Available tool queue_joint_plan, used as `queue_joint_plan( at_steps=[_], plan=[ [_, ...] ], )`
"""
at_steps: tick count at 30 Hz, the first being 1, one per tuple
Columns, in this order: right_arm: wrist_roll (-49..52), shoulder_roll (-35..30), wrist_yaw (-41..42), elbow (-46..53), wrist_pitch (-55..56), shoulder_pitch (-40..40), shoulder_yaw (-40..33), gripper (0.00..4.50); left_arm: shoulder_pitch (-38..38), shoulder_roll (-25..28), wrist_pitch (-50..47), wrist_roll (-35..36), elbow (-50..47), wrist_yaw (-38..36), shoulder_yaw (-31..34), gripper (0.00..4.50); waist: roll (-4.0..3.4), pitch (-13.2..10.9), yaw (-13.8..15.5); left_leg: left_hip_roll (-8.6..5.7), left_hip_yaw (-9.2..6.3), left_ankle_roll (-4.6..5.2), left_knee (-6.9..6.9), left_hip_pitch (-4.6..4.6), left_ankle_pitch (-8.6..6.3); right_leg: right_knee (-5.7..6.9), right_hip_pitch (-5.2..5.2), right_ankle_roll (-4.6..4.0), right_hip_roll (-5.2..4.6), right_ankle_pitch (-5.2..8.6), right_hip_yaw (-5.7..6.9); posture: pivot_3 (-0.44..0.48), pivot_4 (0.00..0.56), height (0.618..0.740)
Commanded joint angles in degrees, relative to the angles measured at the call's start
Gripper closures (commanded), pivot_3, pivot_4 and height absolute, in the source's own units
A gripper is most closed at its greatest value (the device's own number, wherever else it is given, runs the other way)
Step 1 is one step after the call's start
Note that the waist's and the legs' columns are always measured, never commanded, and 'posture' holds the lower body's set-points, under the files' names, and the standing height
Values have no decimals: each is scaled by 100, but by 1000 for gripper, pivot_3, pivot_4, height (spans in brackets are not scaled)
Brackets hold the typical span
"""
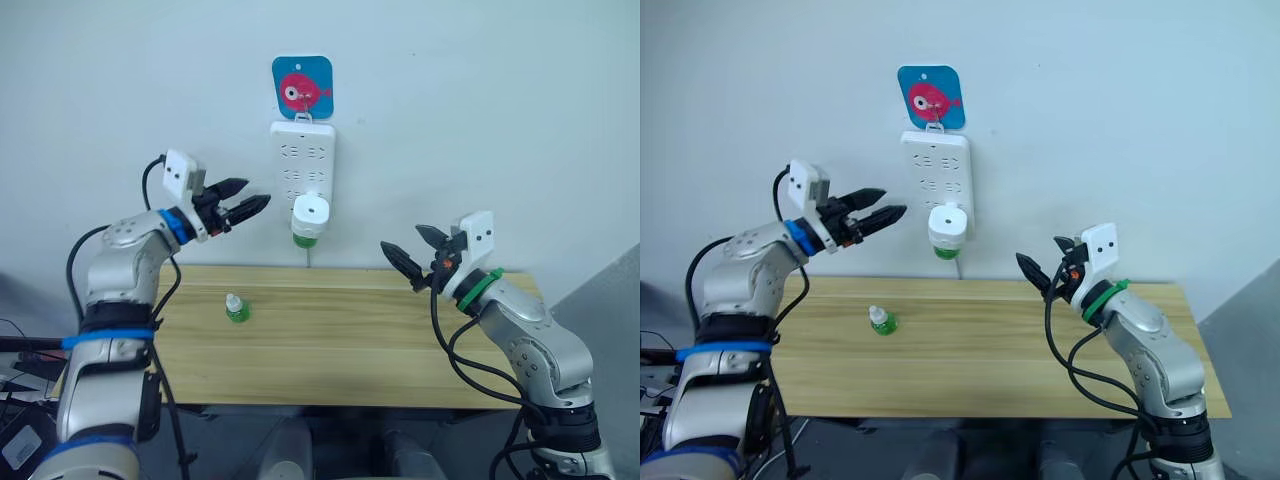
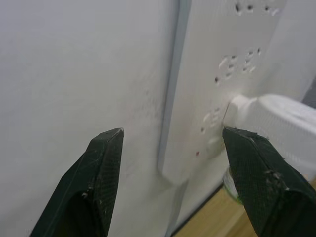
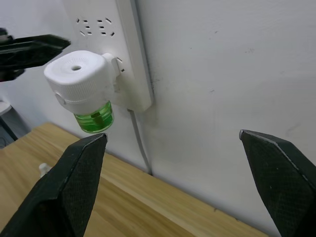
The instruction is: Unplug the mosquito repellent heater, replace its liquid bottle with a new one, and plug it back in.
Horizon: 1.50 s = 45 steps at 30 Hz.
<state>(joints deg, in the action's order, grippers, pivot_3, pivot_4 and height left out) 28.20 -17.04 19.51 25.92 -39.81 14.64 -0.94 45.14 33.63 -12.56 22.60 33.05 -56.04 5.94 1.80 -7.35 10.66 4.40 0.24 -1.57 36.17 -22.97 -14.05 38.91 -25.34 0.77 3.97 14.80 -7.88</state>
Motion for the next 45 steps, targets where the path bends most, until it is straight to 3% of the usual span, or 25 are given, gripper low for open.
queue_joint_plan(
  at_steps=[1,14,29,33,37,45],
  plan=[
    [57,36,-138,378,-90,30,-14,0,532,-133,556,-296,755,-432,-160,1184,0,-5,1,0,-12,0,0,-1,0,5,1,-5,0,3,13,366,160,740],
    [114,-74,-268,670,-335,-165,-156,0,1784,-456,1629,-962,2757,-1199,-260,1184,12,-84,-34,1,-113,1,4,-10,2,12,30,-26,0,19,105,336,167,740],
    [187,30,-334,757,-474,-199,-157,0,2201,-719,1430,-1094,2931,-2205,-253,1184,6,-124,-85,1,-177,2,25,-37,3,15,41,-41,0,23,164,323,181,740],
    [276,64,-400,846,-562,-225,-178,0,2185,-705,1298,-1094,2890,-2315,-248,2004,-1,-153,-112,2,-194,2,26,-44,3,15,41,-43,-2,24,182,318,191,740],
    [300,195,-636,1024,-718,-132,-11,0,2162,-679,1179,-1119,2897,-2326,-245,3184,-25,-205,-136,3,-217,2,40,-53,3,17,45,-46,-2,26,205,310,205,740],
    [-414,789,-1481,740,-857,549,720,0,2247,-749,1123,-1181,2980,-2190,-211,3180,-40,-302,-160,3,-254,2,80,-80,3,40,40,-48,-1,28,236,302,221,740]
  ],
)
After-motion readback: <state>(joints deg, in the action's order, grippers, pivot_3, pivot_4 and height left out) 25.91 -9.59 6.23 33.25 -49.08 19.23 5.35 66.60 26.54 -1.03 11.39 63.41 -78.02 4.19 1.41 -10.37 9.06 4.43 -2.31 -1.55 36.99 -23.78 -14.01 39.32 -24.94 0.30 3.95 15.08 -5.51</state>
